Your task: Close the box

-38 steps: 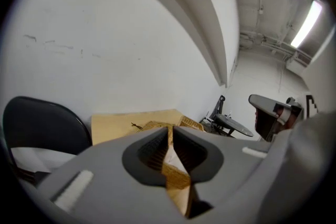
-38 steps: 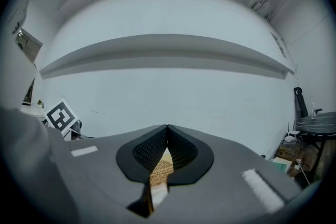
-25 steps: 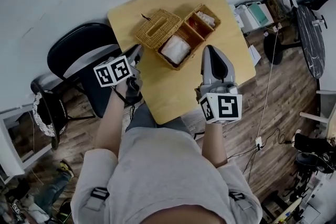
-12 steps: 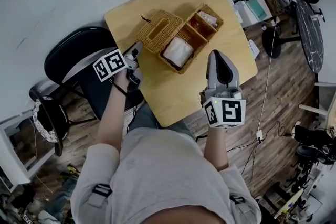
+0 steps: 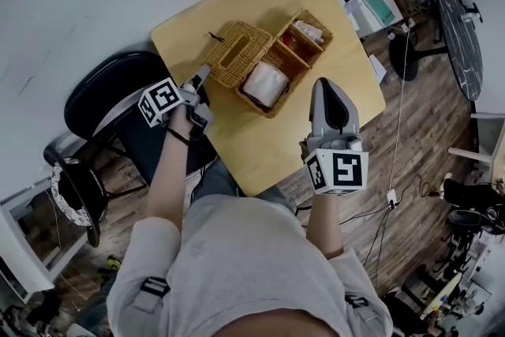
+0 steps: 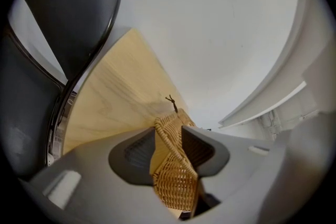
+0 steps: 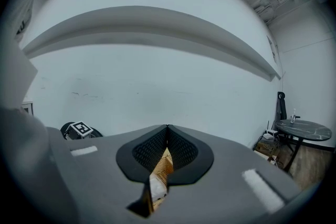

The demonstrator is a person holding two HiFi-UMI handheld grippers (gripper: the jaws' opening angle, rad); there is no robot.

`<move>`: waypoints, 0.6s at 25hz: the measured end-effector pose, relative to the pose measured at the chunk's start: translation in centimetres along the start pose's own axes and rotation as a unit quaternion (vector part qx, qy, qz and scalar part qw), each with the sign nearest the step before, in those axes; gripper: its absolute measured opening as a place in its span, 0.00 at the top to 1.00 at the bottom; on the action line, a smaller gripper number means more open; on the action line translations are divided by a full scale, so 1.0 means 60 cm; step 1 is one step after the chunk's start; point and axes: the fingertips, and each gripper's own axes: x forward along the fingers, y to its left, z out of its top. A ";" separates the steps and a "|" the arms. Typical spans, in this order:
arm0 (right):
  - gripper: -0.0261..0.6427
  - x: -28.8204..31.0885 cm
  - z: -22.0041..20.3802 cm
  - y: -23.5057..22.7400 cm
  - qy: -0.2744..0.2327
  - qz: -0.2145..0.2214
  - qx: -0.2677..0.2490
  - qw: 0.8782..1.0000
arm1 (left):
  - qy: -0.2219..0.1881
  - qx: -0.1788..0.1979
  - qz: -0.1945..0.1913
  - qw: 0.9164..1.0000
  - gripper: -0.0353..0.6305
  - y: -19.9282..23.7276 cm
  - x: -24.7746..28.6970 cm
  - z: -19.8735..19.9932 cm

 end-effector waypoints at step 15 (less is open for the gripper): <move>0.96 -0.001 0.009 -0.003 0.004 -0.032 -0.019 0.999 | 0.011 0.055 -0.019 0.998 0.72 -0.031 -0.006 0.033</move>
